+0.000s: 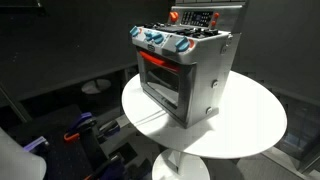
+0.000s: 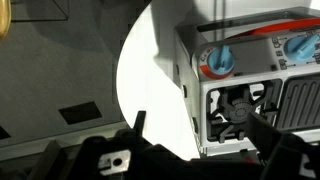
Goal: Push the top right button on the toy stove
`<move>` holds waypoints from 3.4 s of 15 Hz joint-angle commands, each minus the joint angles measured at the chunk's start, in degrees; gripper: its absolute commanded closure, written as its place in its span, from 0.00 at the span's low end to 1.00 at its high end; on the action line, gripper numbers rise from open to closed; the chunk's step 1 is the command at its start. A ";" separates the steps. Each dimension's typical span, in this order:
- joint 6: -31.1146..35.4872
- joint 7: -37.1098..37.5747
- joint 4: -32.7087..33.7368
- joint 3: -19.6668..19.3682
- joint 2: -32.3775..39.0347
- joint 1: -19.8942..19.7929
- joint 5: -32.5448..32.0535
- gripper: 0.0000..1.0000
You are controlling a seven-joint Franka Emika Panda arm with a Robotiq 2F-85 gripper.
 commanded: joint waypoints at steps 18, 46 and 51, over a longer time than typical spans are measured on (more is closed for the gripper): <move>12.30 7.51 4.56 6.05 8.98 1.46 -0.52 0.00; 19.73 30.09 23.83 5.36 35.07 6.96 -16.24 0.00; 19.56 29.21 24.61 4.57 35.80 7.48 -15.23 0.00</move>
